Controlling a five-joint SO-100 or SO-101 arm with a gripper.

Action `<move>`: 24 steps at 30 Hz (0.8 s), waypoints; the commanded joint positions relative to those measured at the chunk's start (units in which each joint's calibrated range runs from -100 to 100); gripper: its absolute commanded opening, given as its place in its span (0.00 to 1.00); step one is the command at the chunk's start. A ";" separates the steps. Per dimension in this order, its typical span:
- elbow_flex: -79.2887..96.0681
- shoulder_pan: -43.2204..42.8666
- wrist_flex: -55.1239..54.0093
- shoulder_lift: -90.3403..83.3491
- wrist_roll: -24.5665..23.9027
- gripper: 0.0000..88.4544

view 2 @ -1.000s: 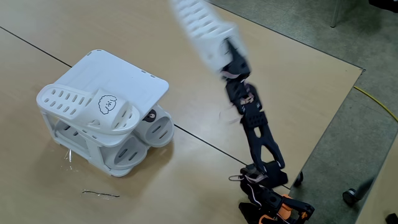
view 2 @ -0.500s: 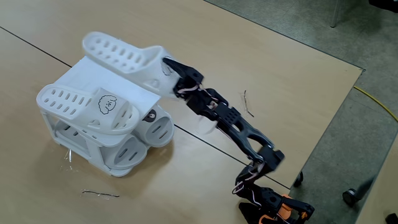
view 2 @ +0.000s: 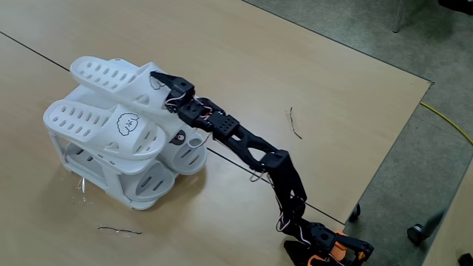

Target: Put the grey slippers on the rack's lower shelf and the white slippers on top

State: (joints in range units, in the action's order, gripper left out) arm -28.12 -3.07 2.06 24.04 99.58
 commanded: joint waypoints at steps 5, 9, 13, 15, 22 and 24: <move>-16.94 0.52 -0.59 8.39 0.42 0.01; -15.59 0.44 -0.42 8.06 0.42 0.13; -7.38 0.44 -0.33 2.93 0.42 0.31; -0.61 1.10 -0.42 -1.79 0.42 0.31; 17.97 3.07 -0.51 -16.85 0.42 0.31; 22.12 3.15 -0.59 -20.47 0.42 0.31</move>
State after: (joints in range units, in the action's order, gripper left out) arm -9.79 -0.45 1.97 15.71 99.58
